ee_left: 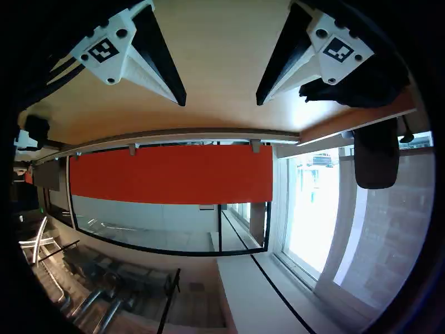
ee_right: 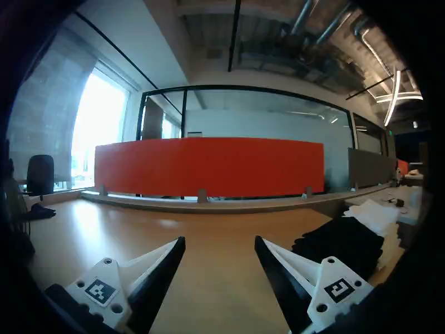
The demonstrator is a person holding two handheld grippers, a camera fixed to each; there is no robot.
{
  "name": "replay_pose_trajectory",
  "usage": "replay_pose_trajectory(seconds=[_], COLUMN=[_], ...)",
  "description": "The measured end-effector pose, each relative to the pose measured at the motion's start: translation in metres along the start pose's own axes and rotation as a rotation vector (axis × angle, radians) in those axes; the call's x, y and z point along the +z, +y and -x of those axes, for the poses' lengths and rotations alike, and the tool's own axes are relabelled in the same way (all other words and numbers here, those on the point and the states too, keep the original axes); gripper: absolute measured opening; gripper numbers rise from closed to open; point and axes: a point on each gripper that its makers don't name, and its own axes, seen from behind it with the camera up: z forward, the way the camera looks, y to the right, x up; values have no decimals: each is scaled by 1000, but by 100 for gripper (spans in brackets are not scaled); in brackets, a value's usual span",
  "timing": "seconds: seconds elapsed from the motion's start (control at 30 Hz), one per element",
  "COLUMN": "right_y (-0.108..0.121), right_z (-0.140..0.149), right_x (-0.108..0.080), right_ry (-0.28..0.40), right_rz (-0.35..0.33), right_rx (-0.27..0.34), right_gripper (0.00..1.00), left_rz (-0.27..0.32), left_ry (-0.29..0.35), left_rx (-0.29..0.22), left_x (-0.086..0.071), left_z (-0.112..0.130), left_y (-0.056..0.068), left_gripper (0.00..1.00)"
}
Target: Fold towel
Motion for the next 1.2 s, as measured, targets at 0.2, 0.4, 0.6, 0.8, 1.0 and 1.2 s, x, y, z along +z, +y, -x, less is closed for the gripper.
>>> replay_pose_trajectory(seconds=[0.2,0.4,0.6,0.8,1.0,1.2], right_y=[0,1,0,0,0,0], right_z=[1,1,1,0,0,0], right_x=[0,0,1,0,0,0], right_ry=[0,0,0,-1,-1,-1], right_rz=[0,0,1,1,0,1], right_rx=[0,0,0,0,1,1], right_gripper=[96,97,100,100,100,100], left_rz=[0,0,0,0,0,0], left_ry=[0,0,0,0,0,0], left_rx=[0,0,0,0,0,0], left_x=[0,0,0,0,0,1], left_z=[0,0,0,0,0,1], left_y=[0,0,-1,-1,-1,0], left_gripper=[93,93,93,93,93,93])
